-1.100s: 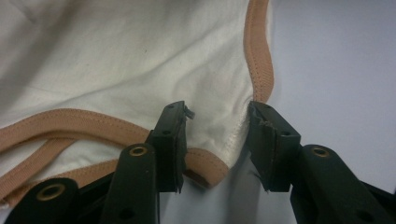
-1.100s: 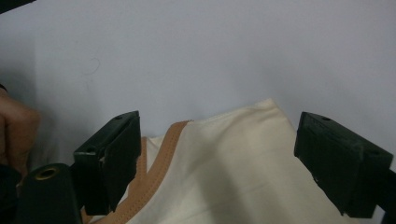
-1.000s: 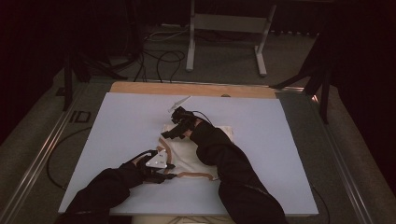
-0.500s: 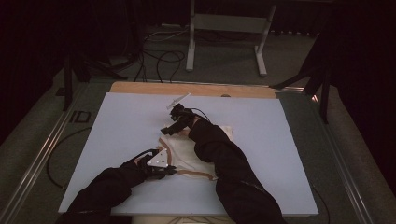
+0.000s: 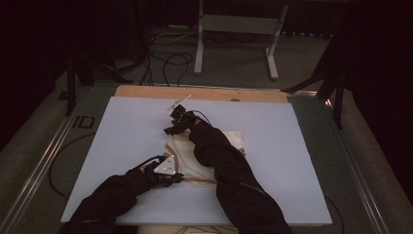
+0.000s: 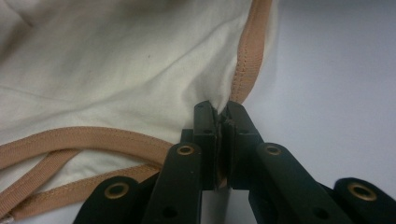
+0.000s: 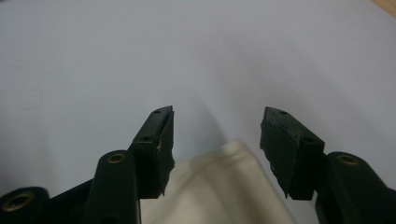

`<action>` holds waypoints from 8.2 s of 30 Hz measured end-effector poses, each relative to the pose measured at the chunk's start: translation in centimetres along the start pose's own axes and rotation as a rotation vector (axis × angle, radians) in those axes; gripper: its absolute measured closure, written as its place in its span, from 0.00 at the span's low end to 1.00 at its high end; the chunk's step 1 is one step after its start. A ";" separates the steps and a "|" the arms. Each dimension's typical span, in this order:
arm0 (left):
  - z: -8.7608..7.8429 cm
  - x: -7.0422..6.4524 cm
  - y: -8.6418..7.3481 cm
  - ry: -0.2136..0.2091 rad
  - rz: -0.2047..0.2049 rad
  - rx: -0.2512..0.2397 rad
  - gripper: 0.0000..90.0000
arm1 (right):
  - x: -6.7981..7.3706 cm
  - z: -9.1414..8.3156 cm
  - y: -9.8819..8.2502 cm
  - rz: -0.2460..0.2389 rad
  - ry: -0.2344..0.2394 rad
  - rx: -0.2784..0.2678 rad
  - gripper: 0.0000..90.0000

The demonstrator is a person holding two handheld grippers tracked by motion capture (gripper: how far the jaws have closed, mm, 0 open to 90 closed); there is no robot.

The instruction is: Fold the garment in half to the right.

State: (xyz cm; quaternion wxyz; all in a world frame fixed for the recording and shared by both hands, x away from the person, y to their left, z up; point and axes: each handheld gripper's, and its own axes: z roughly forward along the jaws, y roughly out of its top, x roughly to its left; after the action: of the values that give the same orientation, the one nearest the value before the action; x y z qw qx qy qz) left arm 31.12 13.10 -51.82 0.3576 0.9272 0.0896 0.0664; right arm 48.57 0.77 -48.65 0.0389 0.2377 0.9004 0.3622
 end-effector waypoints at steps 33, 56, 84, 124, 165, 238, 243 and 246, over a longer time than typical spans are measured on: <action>0.0 -0.1 0.1 0.005 0.014 0.005 0.96 | 0.7 2.5 -0.3 -0.095 -0.076 0.142 0.97; -0.8 -0.1 2.2 -0.022 0.049 -0.010 0.97 | 0.6 -1.7 -0.1 -0.097 -0.046 0.029 0.98; -0.3 -0.5 6.2 -0.058 0.145 0.023 0.97 | -1.3 -8.0 -3.5 -0.074 -0.087 -0.048 0.98; 3.0 -1.2 11.8 -0.127 0.239 0.013 0.97 | -4.3 -15.1 -9.4 0.015 -0.180 -0.094 0.98; 9.0 -1.5 14.3 -0.189 0.218 0.041 0.97 | -8.3 -15.3 -15.7 0.146 -0.203 -0.083 0.97; 6.3 -0.9 12.6 -0.161 0.007 -0.092 0.09 | -7.5 -14.5 -15.0 0.215 -0.153 -0.134 0.26; 5.6 -0.6 11.7 -0.146 -0.019 -0.104 0.00 | -6.4 -14.6 -14.2 0.183 -0.134 -0.127 0.20; 4.9 -0.4 11.0 -0.141 -0.035 -0.113 0.00 | -5.6 -14.7 -13.8 0.162 -0.120 -0.121 0.20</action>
State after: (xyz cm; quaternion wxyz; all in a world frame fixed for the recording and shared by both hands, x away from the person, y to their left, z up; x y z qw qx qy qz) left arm 32.94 1.75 -48.05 0.4157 0.9063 0.0763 -0.0002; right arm 44.48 -19.75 -47.67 0.0774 0.3283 0.8507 0.4032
